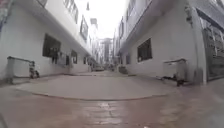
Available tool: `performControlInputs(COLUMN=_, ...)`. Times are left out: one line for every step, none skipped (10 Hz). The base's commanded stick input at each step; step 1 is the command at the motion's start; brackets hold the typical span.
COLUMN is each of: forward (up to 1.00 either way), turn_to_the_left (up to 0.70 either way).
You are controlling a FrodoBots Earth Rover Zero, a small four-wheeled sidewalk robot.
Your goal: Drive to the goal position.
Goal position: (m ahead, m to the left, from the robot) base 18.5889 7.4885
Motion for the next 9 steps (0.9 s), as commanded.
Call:
performControlInputs(forward=1.0, turn_to_the_left=-0.08)
performControlInputs(forward=1.0, turn_to_the_left=0.02)
performControlInputs(forward=1.0, turn_to_the_left=0.02)
performControlInputs(forward=1.0, turn_to_the_left=0.07)
performControlInputs(forward=1.0, turn_to_the_left=0.4)
performControlInputs(forward=1.0, turn_to_the_left=0.41)
performControlInputs(forward=1.0, turn_to_the_left=0.1)
performControlInputs(forward=1.0, turn_to_the_left=0.02)
performControlInputs(forward=1.0, turn_to_the_left=0.02)
